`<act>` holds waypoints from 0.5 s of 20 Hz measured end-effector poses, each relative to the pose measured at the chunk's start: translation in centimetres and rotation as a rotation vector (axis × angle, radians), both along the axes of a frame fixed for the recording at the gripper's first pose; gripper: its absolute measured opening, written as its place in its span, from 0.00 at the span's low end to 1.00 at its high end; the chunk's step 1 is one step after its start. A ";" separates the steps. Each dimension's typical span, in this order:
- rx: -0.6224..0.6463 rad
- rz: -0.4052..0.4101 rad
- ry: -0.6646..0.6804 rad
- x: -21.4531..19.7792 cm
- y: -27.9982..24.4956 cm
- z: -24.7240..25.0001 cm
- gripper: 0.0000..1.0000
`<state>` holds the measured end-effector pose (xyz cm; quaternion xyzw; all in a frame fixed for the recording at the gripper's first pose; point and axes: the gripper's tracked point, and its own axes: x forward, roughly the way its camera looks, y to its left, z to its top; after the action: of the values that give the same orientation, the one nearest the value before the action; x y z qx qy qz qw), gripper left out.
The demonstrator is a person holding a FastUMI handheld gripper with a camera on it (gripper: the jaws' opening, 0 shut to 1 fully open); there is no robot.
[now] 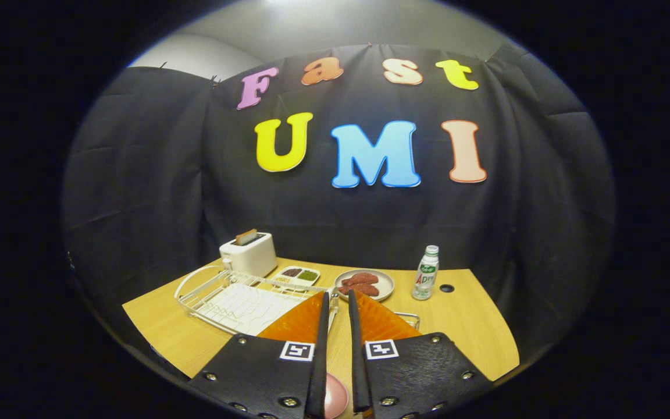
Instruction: Take the plate from the dish rack, then take the spoon from the basket and place it into the plate.
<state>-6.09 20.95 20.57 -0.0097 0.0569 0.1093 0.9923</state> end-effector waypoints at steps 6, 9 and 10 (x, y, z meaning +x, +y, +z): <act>-0.052 -0.143 -0.157 0.0 -5.1 4.6 0.99; -0.052 -0.154 -0.142 -0.6 -5.7 4.5 0.98; -0.054 -0.157 -0.145 -0.6 -5.9 4.6 0.98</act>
<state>-6.72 15.06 25.17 -0.0397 -0.0115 0.0289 0.9987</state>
